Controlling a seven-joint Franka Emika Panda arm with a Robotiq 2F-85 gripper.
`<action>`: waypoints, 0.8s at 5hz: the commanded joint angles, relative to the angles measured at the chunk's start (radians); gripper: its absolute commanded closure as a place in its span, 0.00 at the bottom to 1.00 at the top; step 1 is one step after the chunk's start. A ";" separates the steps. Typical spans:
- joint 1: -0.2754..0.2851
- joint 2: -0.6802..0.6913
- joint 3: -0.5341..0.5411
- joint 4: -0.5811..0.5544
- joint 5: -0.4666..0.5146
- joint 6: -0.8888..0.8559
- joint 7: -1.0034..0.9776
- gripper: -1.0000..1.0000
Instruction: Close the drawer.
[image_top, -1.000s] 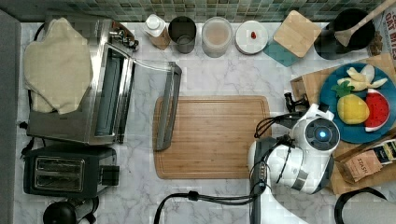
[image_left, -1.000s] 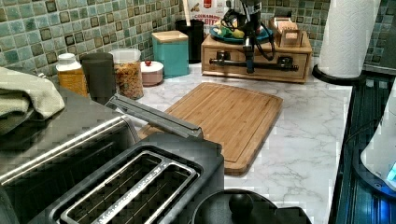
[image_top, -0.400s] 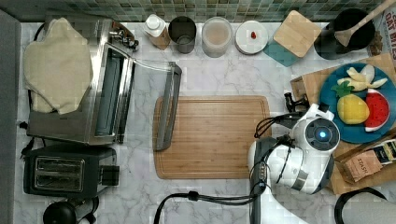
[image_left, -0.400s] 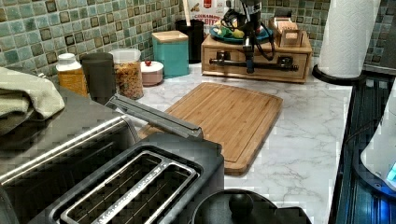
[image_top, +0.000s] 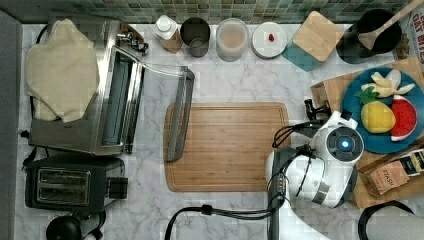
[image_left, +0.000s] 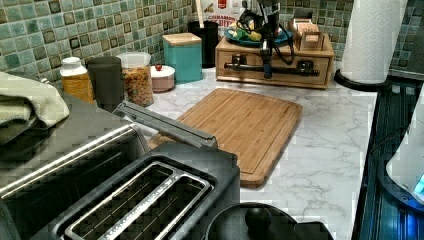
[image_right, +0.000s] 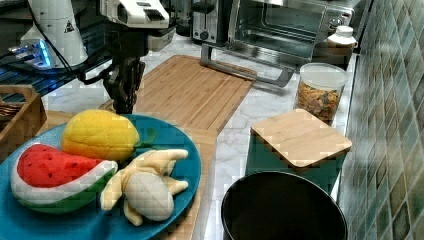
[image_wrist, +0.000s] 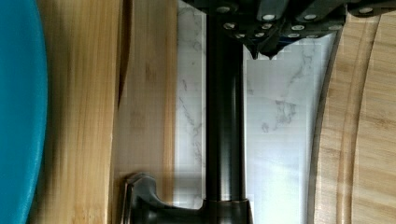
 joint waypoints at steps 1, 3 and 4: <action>-0.080 -0.029 -0.079 0.150 -0.027 0.089 -0.066 1.00; -0.083 -0.029 -0.075 0.150 -0.029 0.089 -0.065 1.00; -0.084 -0.029 -0.075 0.150 -0.029 0.089 -0.065 1.00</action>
